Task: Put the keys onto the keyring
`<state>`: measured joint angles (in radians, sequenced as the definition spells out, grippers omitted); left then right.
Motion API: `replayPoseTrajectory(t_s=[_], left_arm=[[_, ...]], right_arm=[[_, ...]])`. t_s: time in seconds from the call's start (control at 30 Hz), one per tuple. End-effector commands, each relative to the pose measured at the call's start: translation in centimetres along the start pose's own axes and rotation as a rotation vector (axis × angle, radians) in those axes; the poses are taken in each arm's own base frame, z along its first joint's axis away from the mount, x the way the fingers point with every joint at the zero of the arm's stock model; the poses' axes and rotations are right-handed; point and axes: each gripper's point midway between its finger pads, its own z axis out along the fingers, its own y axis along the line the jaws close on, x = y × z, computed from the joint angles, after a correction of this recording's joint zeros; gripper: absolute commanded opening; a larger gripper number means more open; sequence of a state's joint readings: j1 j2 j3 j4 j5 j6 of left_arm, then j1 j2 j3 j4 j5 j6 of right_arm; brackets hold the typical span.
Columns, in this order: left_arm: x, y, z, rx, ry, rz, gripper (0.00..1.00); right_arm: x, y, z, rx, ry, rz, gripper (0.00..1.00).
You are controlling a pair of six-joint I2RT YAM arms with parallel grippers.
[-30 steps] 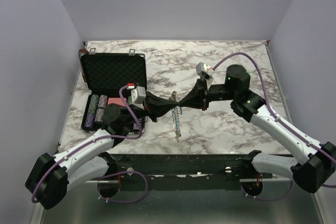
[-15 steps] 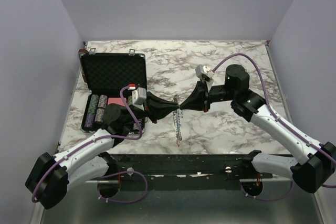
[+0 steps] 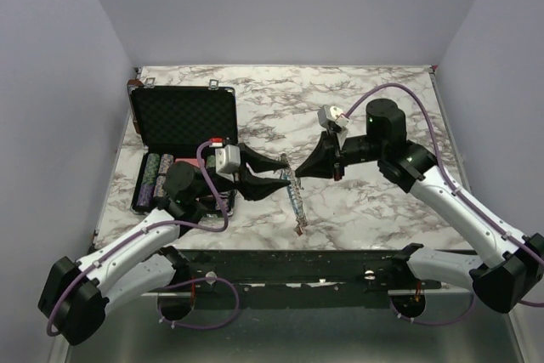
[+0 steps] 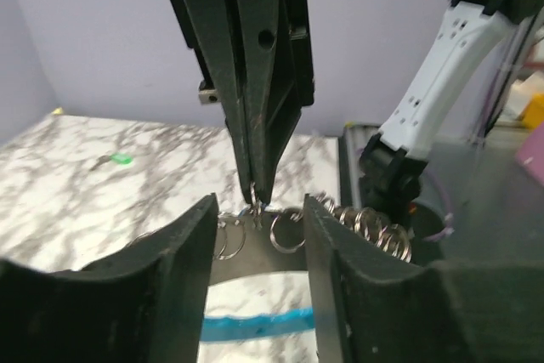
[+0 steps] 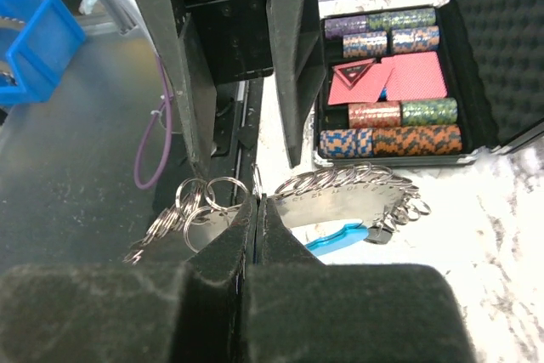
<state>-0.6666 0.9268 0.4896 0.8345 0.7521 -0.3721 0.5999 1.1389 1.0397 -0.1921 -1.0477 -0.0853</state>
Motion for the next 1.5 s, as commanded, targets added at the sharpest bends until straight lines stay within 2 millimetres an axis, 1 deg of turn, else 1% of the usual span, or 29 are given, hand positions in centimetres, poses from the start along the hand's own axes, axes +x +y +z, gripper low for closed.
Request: replayPoseTrajectory(t_s=[0.0,0.07,0.1,0.17,0.23,0.3,0.4,0.6,0.67,0.8,0.9,1.03,1.1,1.27,1.43,1.47], left_arm=[[-0.1,0.4,-0.9,-0.015,0.139,0.172,0.57],[0.1,1.2,-1.2,-0.062,0.188,0.176,0.64],[0.2,1.4,-1.3,-0.065,0.210,0.200,0.66],[0.2,1.5,-1.3,-0.065,0.241,0.198,0.68],[0.7,1.5,-1.1,-0.050,0.272,0.168,0.70],[1.2,1.4,-0.9,-0.024,0.305,0.134,0.75],[1.4,1.5,-0.4,-0.005,0.329,0.102,0.76],[1.5,1.3,0.2,0.032,0.340,0.057,0.58],[1.6,1.1,0.4,0.048,0.343,0.049,0.55],[2.3,0.5,0.9,0.077,0.359,0.023,0.54],[3.0,0.5,1.2,0.066,0.385,0.023,0.52],[3.6,1.2,1.5,0.023,0.414,0.055,0.49],[4.3,1.5,1.3,0.002,0.447,0.048,0.47],[4.4,1.7,1.5,-0.020,0.458,0.061,0.45],[4.5,1.9,1.7,-0.035,0.463,0.058,0.36],[4.4,1.9,1.8,-0.036,0.464,0.059,0.36]], right_arm=[[-0.2,0.2,-1.1,0.009,0.085,-0.094,0.00],[-0.2,-0.2,-1.4,0.021,0.117,-0.125,0.00],[0.2,-0.2,-1.4,0.017,0.137,-0.136,0.00],[0.5,-0.4,-1.6,0.021,0.170,-0.146,0.00],[0.7,-0.6,-1.8,0.024,0.196,-0.157,0.00],[1.2,-0.8,-1.9,0.029,0.221,-0.153,0.00],[1.7,-1.2,-2.1,0.038,0.250,-0.156,0.00],[2.4,-1.6,-2.1,0.044,0.277,-0.148,0.00],[2.6,-1.8,-2.1,0.048,0.285,-0.141,0.00],[2.9,-1.9,-2.0,0.049,0.290,-0.125,0.00],[2.9,-1.9,-1.9,0.045,0.285,-0.120,0.00],[2.7,-1.9,-1.9,0.046,0.279,-0.113,0.00],[2.7,-1.9,-1.8,0.043,0.277,-0.113,0.00],[2.8,-1.9,-1.8,0.043,0.277,-0.106,0.00],[2.9,-1.9,-1.7,0.040,0.276,-0.102,0.00],[2.9,-1.8,-1.7,0.041,0.275,-0.103,0.00]])
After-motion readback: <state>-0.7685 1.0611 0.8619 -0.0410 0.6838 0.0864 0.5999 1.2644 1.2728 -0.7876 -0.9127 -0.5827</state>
